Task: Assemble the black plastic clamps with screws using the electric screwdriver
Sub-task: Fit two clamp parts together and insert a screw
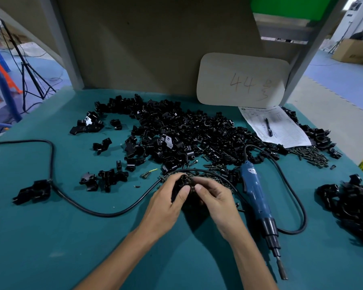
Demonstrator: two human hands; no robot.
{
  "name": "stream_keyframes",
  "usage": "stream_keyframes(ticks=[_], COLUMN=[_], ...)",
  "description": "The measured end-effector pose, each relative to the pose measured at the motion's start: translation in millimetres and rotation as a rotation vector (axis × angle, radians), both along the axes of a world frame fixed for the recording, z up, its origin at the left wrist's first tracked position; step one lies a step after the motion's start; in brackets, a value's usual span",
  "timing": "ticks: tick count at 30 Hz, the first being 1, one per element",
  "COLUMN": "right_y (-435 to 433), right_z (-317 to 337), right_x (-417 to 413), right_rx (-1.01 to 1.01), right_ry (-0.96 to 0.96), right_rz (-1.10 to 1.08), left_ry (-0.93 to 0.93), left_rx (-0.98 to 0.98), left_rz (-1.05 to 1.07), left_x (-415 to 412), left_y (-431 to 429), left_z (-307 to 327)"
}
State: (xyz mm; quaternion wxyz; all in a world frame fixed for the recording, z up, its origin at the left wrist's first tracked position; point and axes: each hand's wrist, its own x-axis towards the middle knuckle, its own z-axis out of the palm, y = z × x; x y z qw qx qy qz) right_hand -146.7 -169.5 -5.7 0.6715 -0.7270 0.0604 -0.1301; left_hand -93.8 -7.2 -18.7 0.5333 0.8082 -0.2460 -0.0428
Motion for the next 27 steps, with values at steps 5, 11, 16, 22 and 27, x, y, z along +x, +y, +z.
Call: stream_keyframes(ticks=[5, 11, 16, 22, 27], right_y=[-11, -5, -5, -9, -21], right_z=[9, 17, 22, 31, 42], right_x=[26, 37, 42, 44, 21], right_rx=[-0.956, -1.117, -1.167, -1.010, -0.232], right_ry=[0.197, 0.229, 0.307, 0.319, 0.145], right_rz=[-0.087, 0.021, 0.122, 0.042, -0.099], left_ry=[0.000, 0.016, -0.003, 0.008, 0.019], left_rx=[0.016, 0.030, 0.045, 0.030, 0.033], left_rz=[-0.008, -0.012, 0.003, 0.010, -0.003], left_x=[0, 0, -1, 0, 1], left_y=[-1, 0, -1, 0, 0], left_z=[-1, -2, 0, -1, -3])
